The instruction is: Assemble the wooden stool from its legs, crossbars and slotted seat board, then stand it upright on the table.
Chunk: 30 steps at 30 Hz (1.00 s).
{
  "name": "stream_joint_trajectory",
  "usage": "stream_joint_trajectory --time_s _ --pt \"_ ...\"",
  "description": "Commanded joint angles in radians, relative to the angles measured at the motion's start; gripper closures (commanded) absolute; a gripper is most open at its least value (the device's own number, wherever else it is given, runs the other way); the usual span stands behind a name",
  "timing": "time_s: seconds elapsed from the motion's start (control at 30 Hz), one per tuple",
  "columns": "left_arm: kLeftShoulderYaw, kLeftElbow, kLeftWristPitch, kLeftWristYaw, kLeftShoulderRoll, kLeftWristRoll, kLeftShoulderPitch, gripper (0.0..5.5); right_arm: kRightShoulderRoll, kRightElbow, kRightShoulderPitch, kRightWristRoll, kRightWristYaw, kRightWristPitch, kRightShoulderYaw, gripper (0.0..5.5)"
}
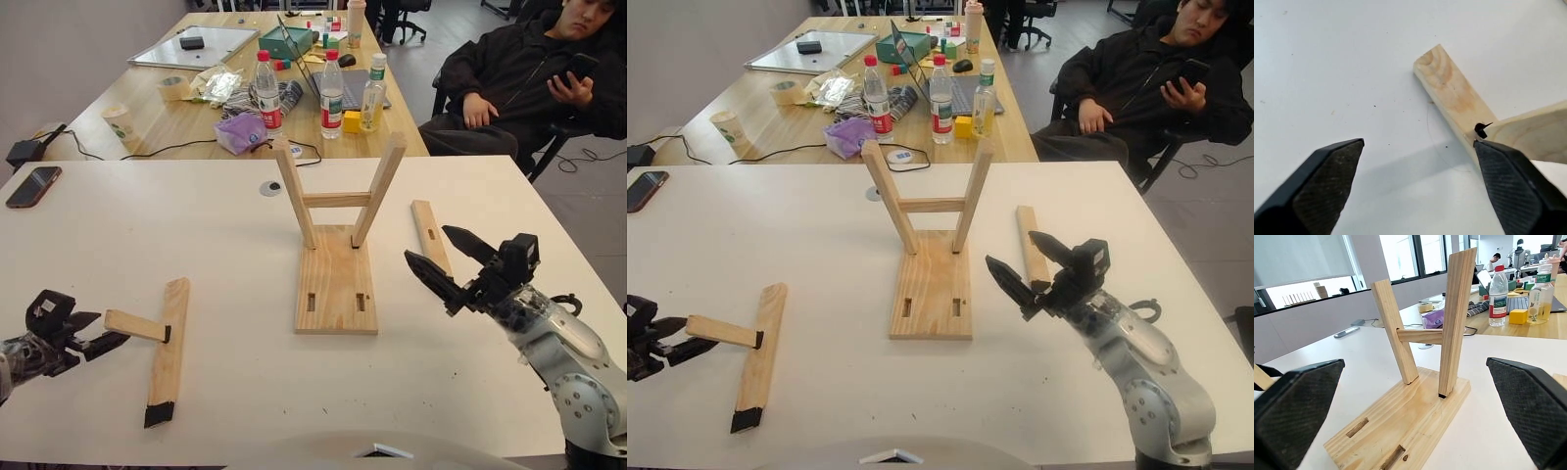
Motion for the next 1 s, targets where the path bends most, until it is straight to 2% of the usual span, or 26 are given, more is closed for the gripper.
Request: stream_joint_trajectory --time_s 0.03,0.2,0.43,0.8,1.0 --pt "-0.079 0.084 -0.035 -0.147 0.123 0.045 -0.043 1.3 0.045 -0.047 0.06 -0.007 -0.041 -0.036 -0.005 0.1" --pt "-0.136 0.183 -0.089 -0.249 0.175 0.087 -0.097 1.3 0.051 -0.043 0.065 -0.022 -0.058 -0.06 0.02 0.1" --pt "-0.111 0.124 -0.058 -0.346 0.147 0.063 0.026 1.3 0.028 -0.032 0.053 -0.013 -0.055 -0.057 0.029 0.1" --pt "0.043 -0.11 0.047 -0.315 -0.019 0.003 0.3 1.3 -0.001 -0.001 0.005 0.005 -0.037 -0.026 0.03 0.1" --pt "0.084 -0.197 0.092 -0.263 -0.12 -0.033 0.369 1.3 -0.006 0.008 -0.013 0.008 -0.029 -0.006 0.04 0.1"
